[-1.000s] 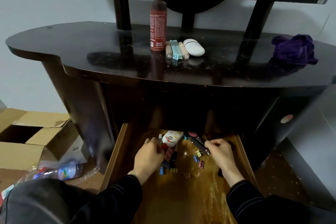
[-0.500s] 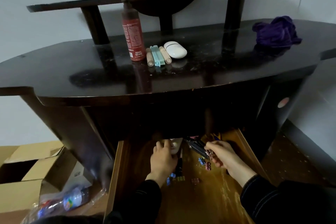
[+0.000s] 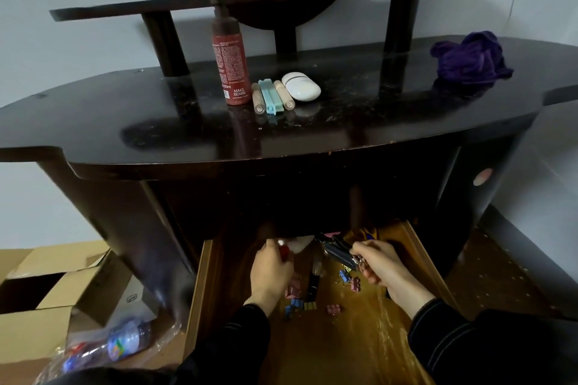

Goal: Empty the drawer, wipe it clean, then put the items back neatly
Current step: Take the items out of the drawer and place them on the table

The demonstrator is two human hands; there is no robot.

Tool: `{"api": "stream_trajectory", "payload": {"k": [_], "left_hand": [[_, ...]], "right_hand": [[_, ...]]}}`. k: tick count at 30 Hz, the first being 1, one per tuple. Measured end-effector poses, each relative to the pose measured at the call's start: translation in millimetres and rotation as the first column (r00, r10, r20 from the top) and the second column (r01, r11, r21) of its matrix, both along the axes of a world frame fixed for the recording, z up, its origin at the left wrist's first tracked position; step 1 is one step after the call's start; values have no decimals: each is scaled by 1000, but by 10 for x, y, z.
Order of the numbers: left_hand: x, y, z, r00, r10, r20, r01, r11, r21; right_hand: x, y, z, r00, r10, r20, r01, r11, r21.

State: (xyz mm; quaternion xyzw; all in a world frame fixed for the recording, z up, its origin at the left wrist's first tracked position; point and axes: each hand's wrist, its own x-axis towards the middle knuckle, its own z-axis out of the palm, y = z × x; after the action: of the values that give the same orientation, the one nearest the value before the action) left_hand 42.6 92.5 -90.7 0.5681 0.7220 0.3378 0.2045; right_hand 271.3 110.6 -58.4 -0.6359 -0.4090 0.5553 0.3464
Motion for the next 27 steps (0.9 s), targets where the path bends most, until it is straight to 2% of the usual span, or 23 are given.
{"api": "stream_trajectory", "payload": {"k": [4,7,10,14,16,19,21,25,27], "left_hand": [[-47,22,97,960,56,275,-89,990,109],[-74,29,121,878,94,470,-173,976,129],[-64,50,105,709,197,677,-248,969,-23],[16,45,124,385,293,875,-224,950,-219],[94,-2,150,278,339,899,-192,936,-294],[215,-91,200,194,420,887,-115,907,-404],[280,-112,260,117,432,894,-96,901,-423],[368,-127,450,-101,458,883,-133,874,-468],[383,-239,547,-127,473,872,-34,876,-481]], "right_hand": [[0,24,4,998,-49,-31,49,999,-5],[4,35,15,989,-105,-101,105,994,-6],[15,24,40,973,-164,-162,162,986,-23],[36,22,84,968,-110,-225,93,992,-85],[20,12,102,977,-67,-200,50,995,-91],[-4,-8,134,988,-32,-154,21,997,-70],[-6,-15,146,991,-19,-136,11,998,-60],[-4,-11,122,993,4,-121,-10,999,-53],[-10,4,91,993,-3,-118,-3,999,-53]]}}
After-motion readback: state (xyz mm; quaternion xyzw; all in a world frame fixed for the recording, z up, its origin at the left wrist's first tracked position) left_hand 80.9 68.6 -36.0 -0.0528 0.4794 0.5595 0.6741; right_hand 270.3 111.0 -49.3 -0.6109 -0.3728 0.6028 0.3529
